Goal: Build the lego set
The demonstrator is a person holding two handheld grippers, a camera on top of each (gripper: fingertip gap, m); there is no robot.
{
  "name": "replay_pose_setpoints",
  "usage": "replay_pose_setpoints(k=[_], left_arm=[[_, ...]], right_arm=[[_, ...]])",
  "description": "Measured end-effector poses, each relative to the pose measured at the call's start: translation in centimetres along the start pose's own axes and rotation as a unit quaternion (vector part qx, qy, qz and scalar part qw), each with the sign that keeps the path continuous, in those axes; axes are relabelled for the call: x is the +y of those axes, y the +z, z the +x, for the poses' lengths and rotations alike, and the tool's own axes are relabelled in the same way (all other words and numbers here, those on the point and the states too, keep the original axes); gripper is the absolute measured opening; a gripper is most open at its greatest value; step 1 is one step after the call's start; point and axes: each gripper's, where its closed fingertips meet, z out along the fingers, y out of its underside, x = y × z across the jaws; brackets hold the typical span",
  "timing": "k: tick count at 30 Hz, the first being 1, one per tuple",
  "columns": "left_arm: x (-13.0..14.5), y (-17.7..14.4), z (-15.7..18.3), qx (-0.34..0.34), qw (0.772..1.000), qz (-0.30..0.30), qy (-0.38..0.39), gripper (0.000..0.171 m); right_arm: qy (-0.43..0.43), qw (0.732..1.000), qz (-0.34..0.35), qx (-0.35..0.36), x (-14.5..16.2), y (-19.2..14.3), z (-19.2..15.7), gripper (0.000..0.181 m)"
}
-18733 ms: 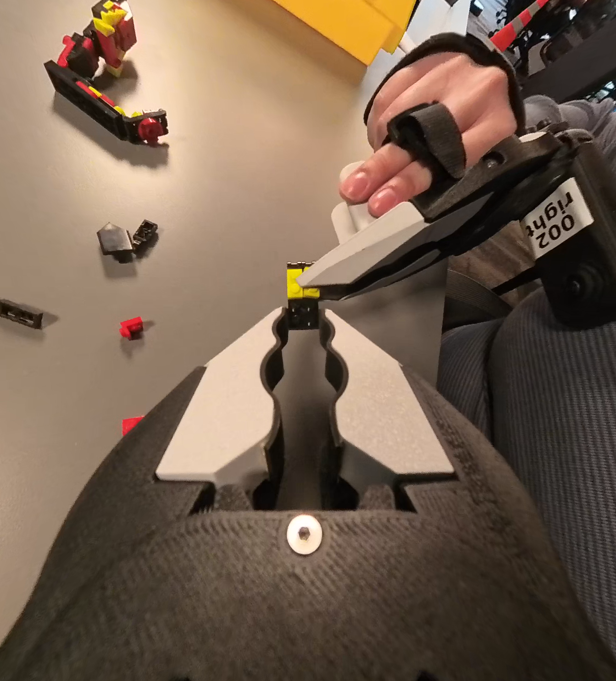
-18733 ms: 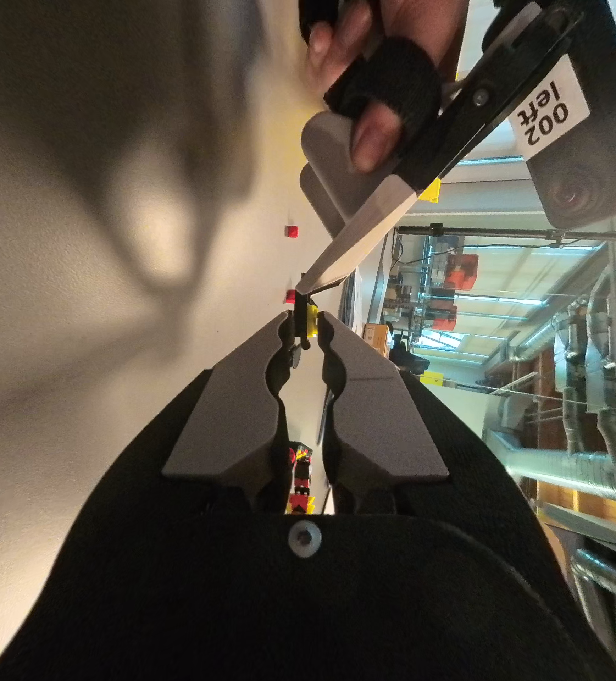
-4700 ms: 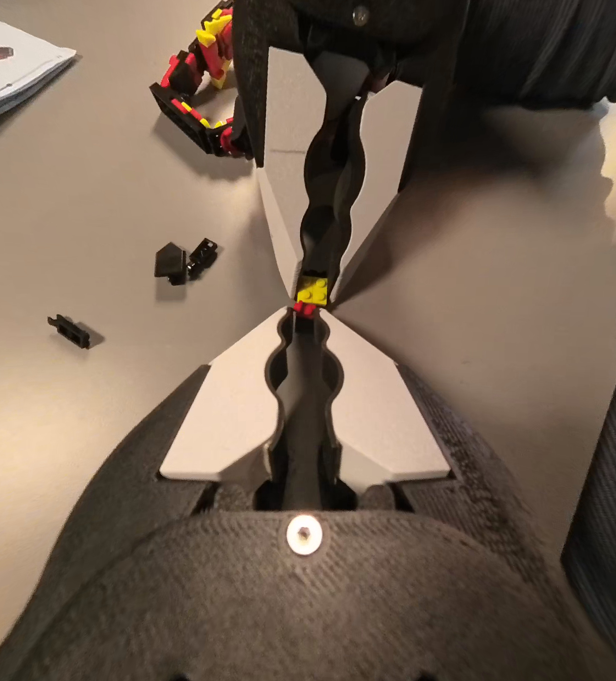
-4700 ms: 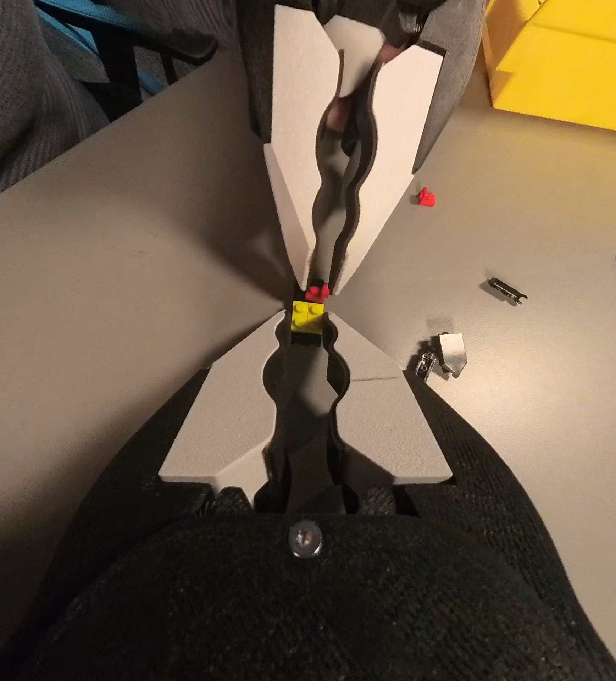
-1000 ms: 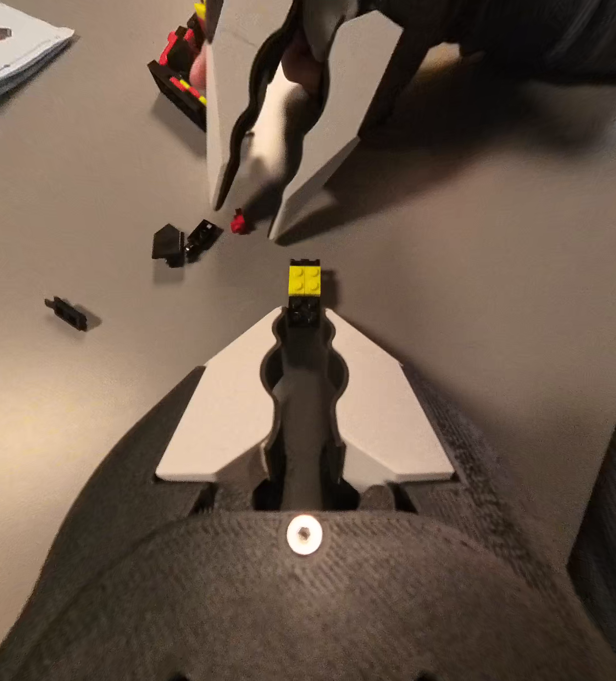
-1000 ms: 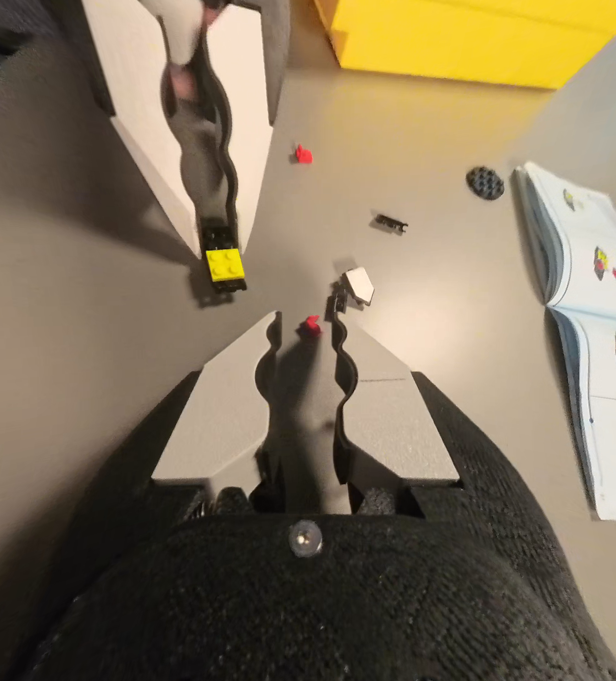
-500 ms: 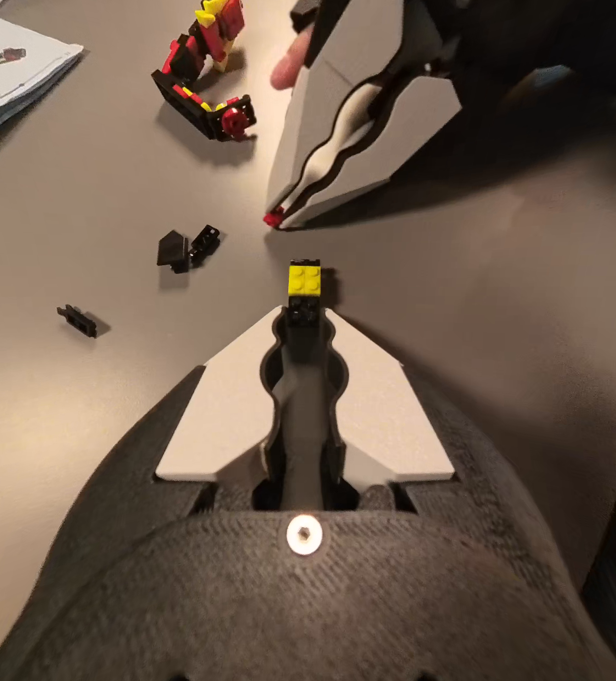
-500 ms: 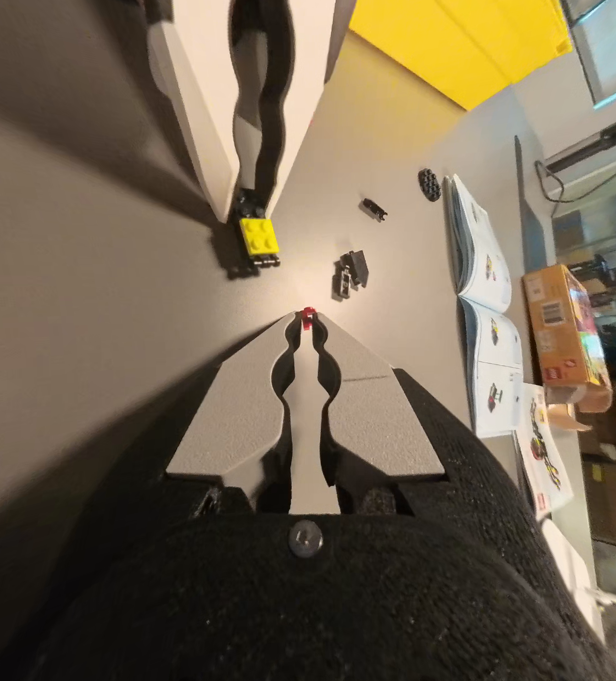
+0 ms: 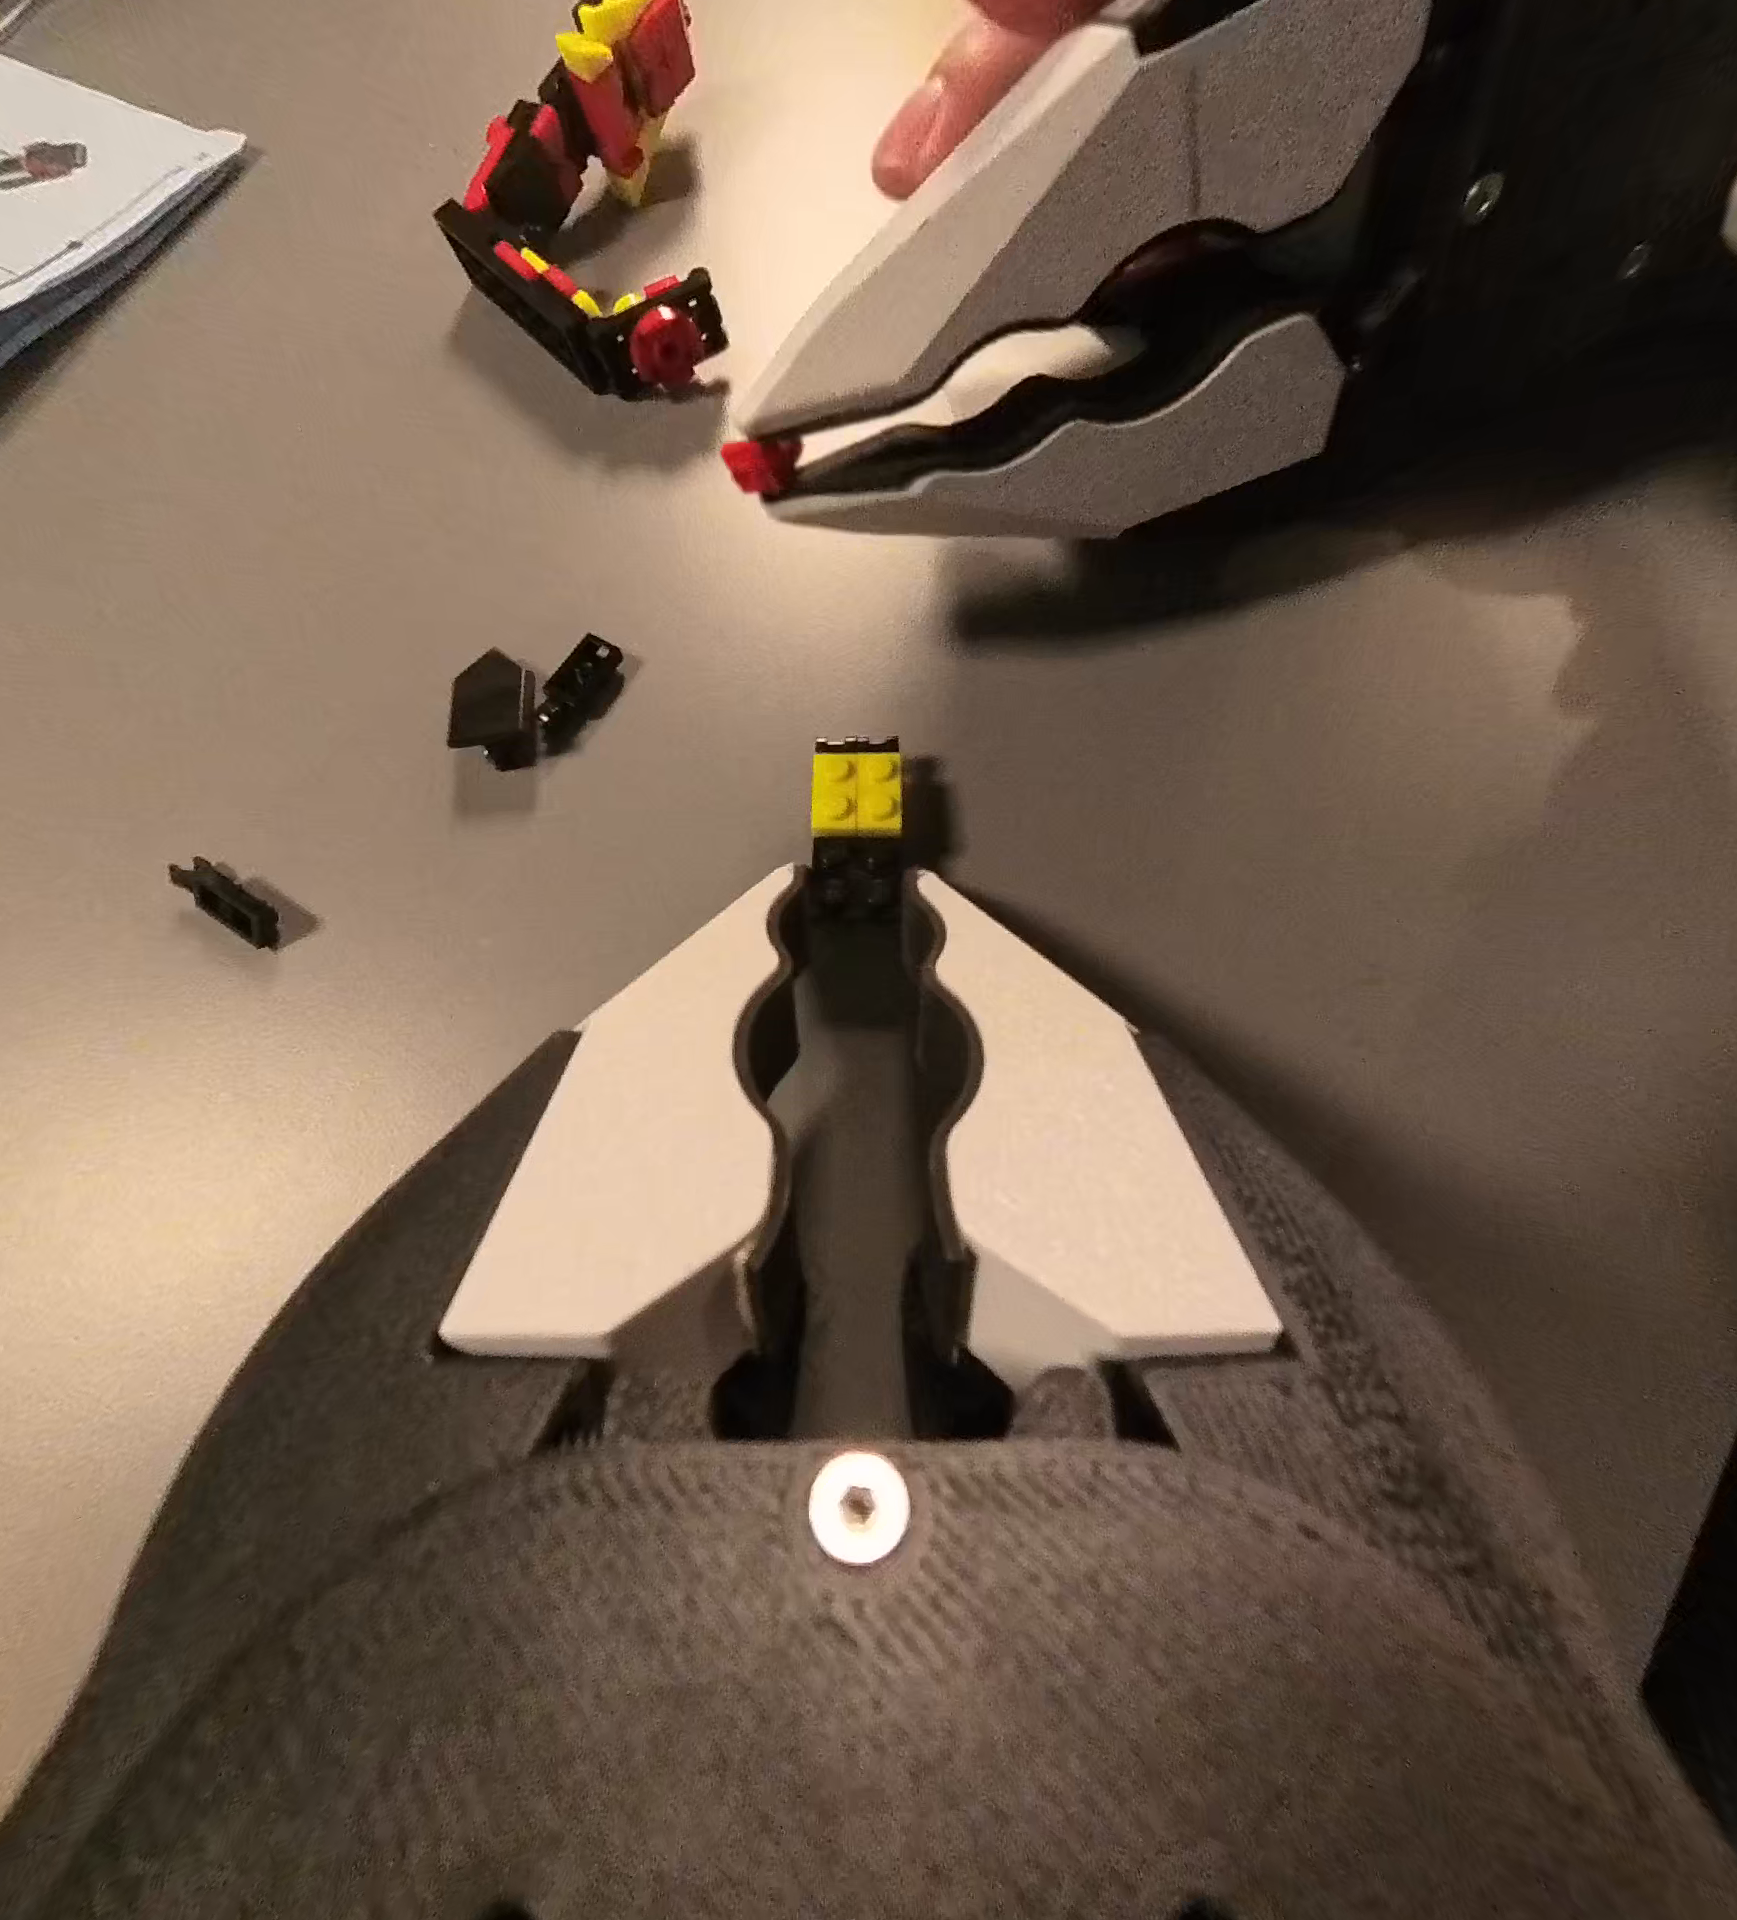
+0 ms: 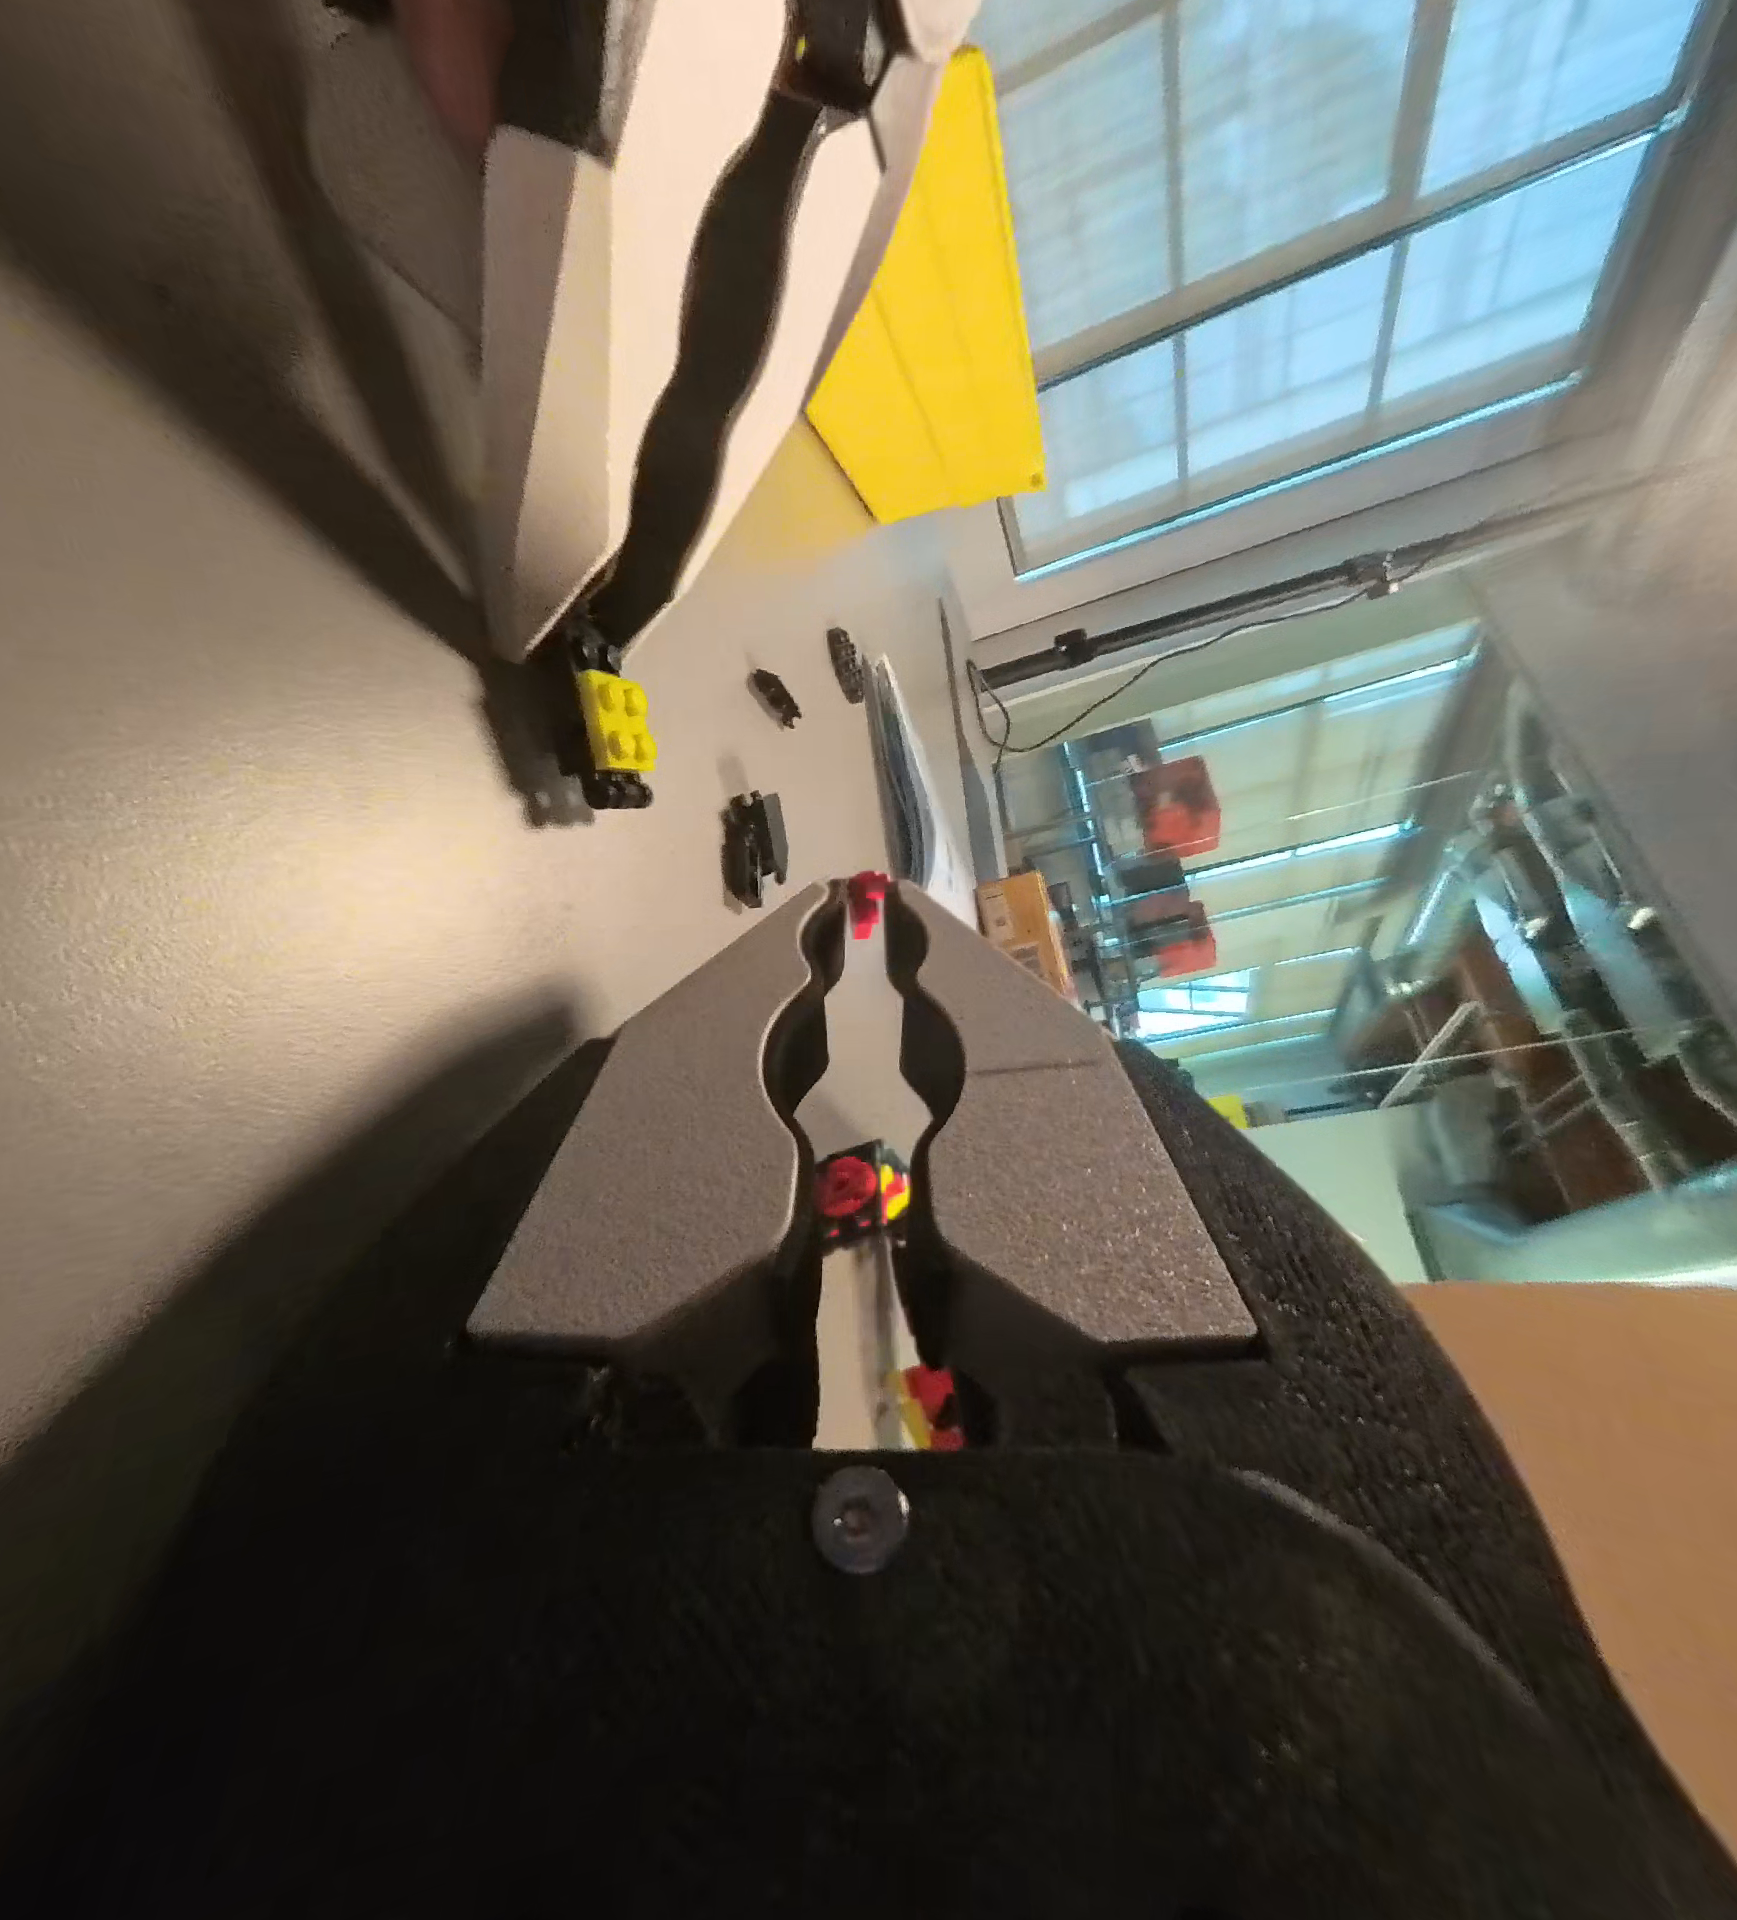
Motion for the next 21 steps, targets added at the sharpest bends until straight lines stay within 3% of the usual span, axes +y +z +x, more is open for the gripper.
replay_pose_setpoints(k=[5,12,21], left_arm=[[0.0,0.0,0.0,0.001,1.0,0.0,-0.002,0.016],[0.0,0.0,0.0,0.003,1.0,0.0,-0.004,0.016],[0.0,0.0,0.0,0.006,1.0,0.001,-0.008,0.016]], right_arm=[[0.016,0.999,-0.011,-0.031,0.5,-0.1,-0.7,0.005],[0.139,0.979,-0.06,-0.135,2.0,-0.2,-2.6,0.002],[0.205,0.961,-0.068,-0.172,2.1,-0.1,-2.8,0.002]])
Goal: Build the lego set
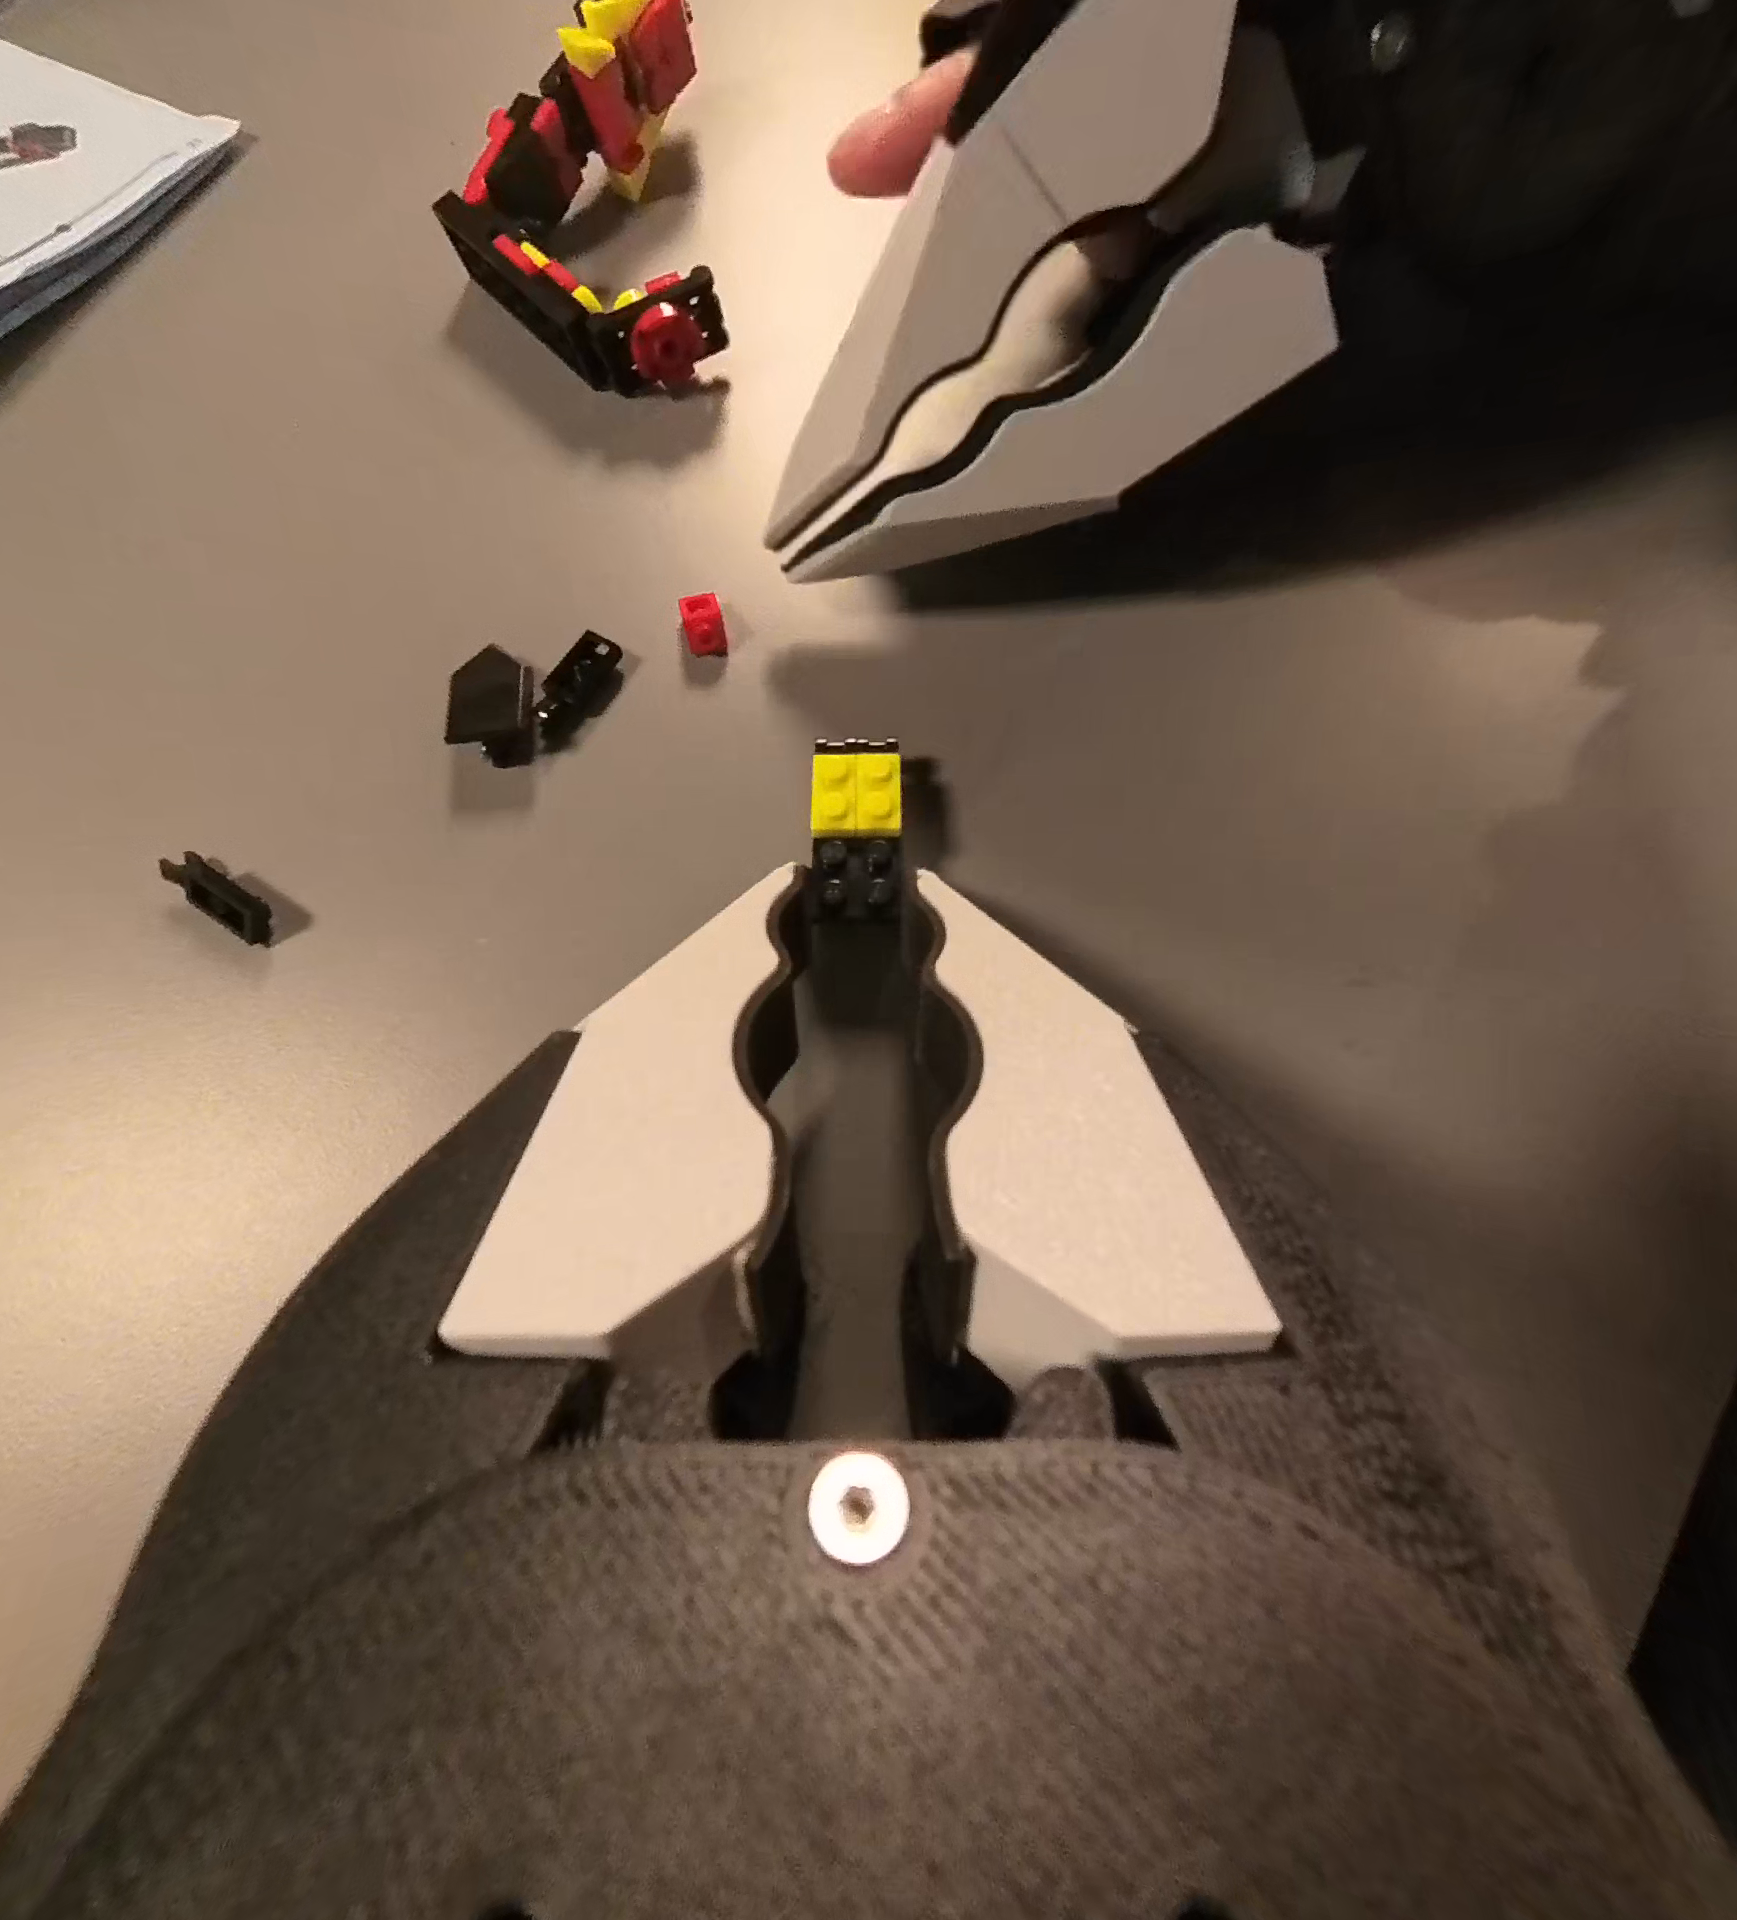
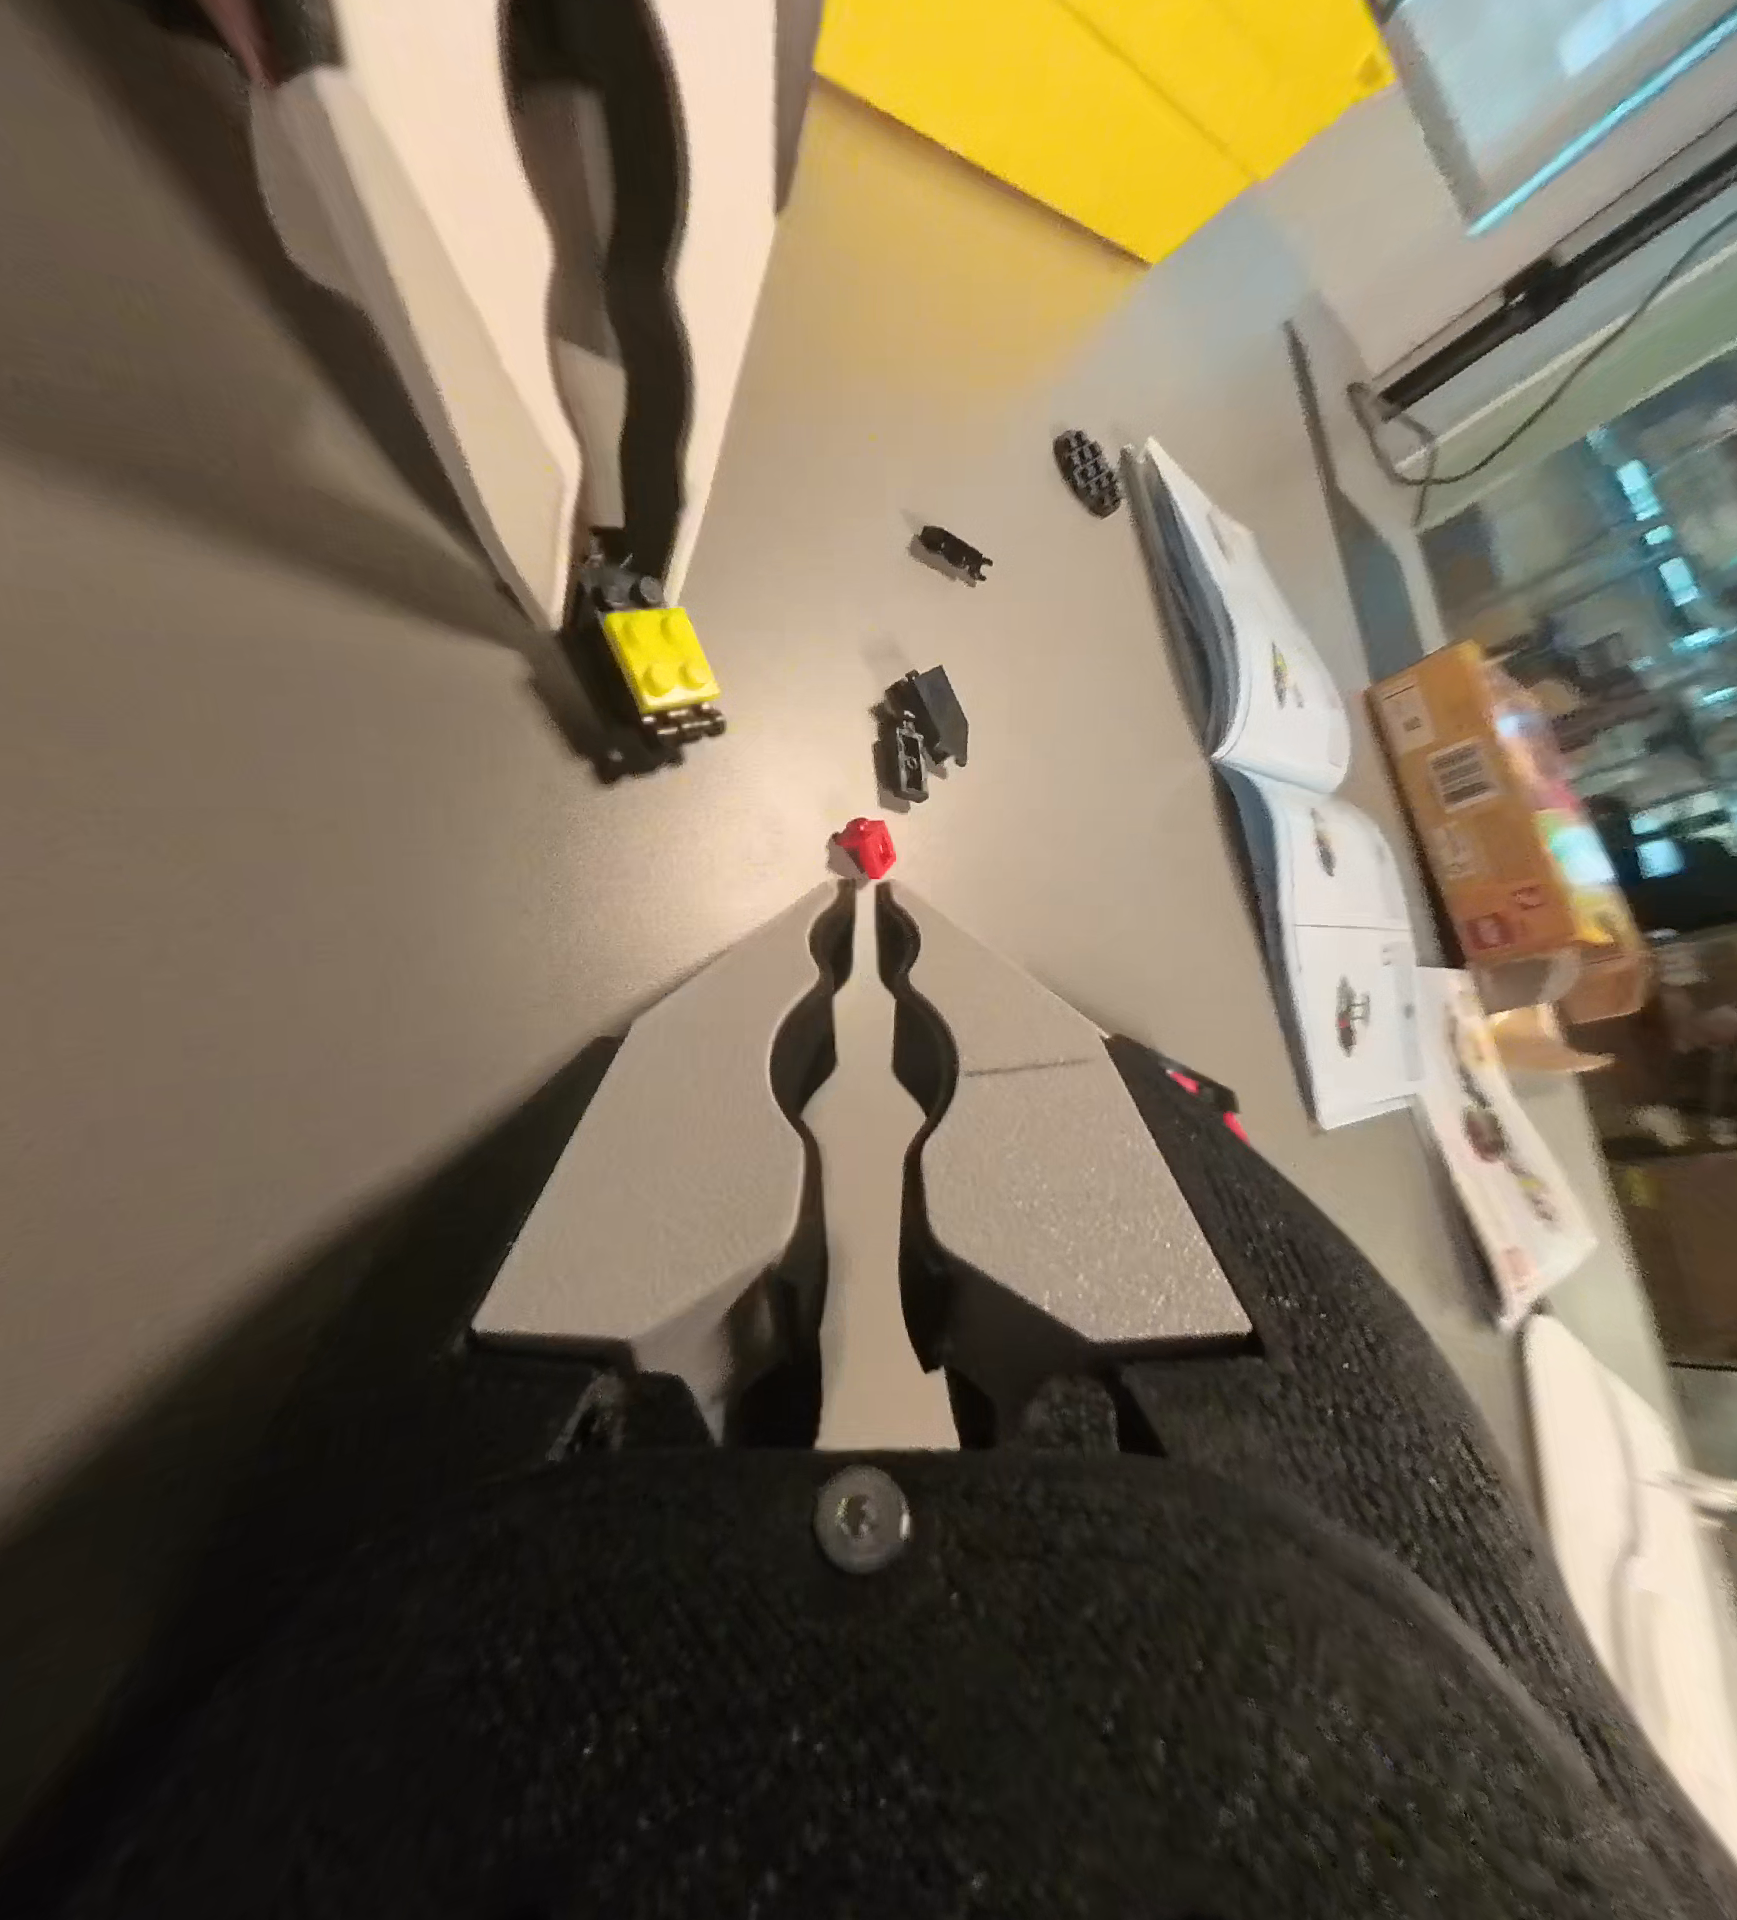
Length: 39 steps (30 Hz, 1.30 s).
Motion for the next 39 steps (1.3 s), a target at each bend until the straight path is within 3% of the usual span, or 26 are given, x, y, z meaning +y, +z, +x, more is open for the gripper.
replay_pose_setpoints(k=[3,8,14,21,26,29,31,35,39], left_arm=[[0.0,0.0,0.0,0.0,1.0,0.0,0.0,0.016],[0.0,0.0,0.0,0.0,1.0,0.0,0.0,0.016],[0.0,0.0,0.0,0.004,1.0,0.001,-0.005,0.016],[0.0,0.0,0.0,-0.005,1.0,0.0,0.006,0.016],[-0.2,-0.1,-0.3,-0.039,0.999,0.006,0.035,0.032],[-1.7,-1.0,-0.2,-0.073,0.992,0.061,0.079,0.036],[-3.3,-2.2,0.1,-0.109,0.978,0.121,0.127,0.035],[-5.4,-4.0,1.2,-0.194,0.93,0.185,0.253,0.029],[-5.9,-4.4,2.2,-0.259,0.881,0.187,0.35,0.02]], right_arm=[[0.081,0.994,0.009,-0.066,0.1,0.2,0.4,0.019],[0.197,0.962,0.031,-0.185,-0.3,0.5,0.4,0.029],[0.141,0.969,0.022,-0.202,-0.2,1.9,0.2,0.022],[0.135,0.968,0.02,-0.211,-0.2,2.0,0.0,0.007],[0.143,0.968,0.044,-0.201,-0.9,1.4,0.1,0.004],[0.218,0.944,0.091,-0.231,-2.6,0.1,0.1,0.005],[0.28,0.913,0.127,-0.269,-4.0,-0.7,0.0,0.005],[0.373,0.842,0.158,-0.357,-5.9,-1.8,-0.9,0.005],[0.42,0.792,0.186,-0.403,-7.2,-2.5,-1.0,0.005]])
